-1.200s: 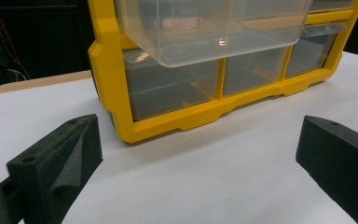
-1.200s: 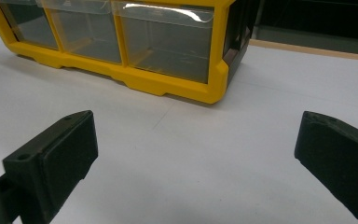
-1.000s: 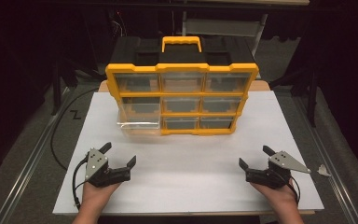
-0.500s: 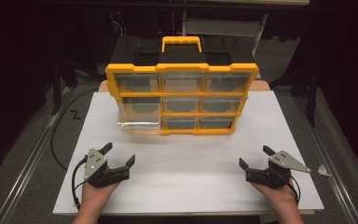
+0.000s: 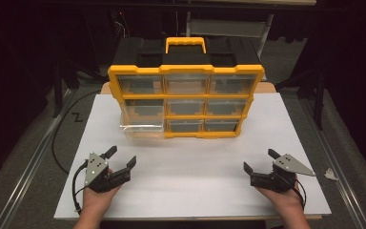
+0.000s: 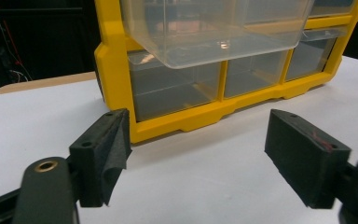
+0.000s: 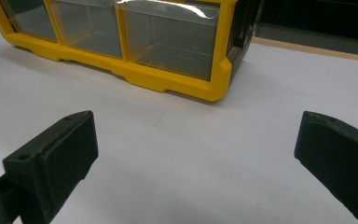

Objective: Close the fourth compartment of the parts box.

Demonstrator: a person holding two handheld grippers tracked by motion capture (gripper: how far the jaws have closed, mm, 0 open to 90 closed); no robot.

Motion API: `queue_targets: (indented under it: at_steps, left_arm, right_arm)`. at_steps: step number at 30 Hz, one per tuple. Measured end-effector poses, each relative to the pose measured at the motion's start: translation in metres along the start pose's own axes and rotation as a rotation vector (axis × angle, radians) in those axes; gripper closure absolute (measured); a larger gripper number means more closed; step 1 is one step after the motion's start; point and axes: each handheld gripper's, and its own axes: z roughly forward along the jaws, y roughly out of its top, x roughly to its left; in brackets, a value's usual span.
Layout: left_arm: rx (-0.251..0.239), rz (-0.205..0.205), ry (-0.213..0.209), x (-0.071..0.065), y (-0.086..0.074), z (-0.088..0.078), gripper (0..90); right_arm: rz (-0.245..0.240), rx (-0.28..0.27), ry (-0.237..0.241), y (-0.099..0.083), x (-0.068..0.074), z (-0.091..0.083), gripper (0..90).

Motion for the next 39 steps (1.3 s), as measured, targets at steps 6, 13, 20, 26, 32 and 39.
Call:
queue_targets:
  at_steps: [6, 13, 20, 26, 32, 39]
  left_arm:
    - [-0.005, 0.001, -0.007, -0.0003, 0.0000, -0.0012, 31.2]
    - [-0.006, 0.025, -0.011, -0.0014, -0.0014, -0.0013, 42.7]
    - [-0.005, 0.028, -0.005, -0.0013, -0.0016, -0.0018, 53.2]
    - [-0.010, 0.019, 0.001, -0.0005, -0.0014, -0.0032, 65.5]
    - [-0.011, 0.012, -0.005, 0.0002, -0.0015, -0.0031, 74.3]
    - [-0.019, 0.007, -0.005, 0.0009, -0.0013, -0.0040, 82.2]
  right_arm:
    - [-0.003, -0.002, -0.001, 0.0001, 0.0002, -0.0005, 0.7]
    - [0.002, 0.006, -0.007, -0.0006, -0.0007, 0.0005, 0.6]
    - [0.004, 0.008, -0.008, -0.0008, -0.0012, 0.0008, 0.6]
    - [0.007, 0.011, -0.007, -0.0006, -0.0015, 0.0010, 0.6]
    - [0.009, 0.014, -0.006, -0.0008, -0.0016, 0.0013, 0.6]
    - [0.009, 0.014, -0.005, -0.0007, -0.0017, 0.0013, 0.6]
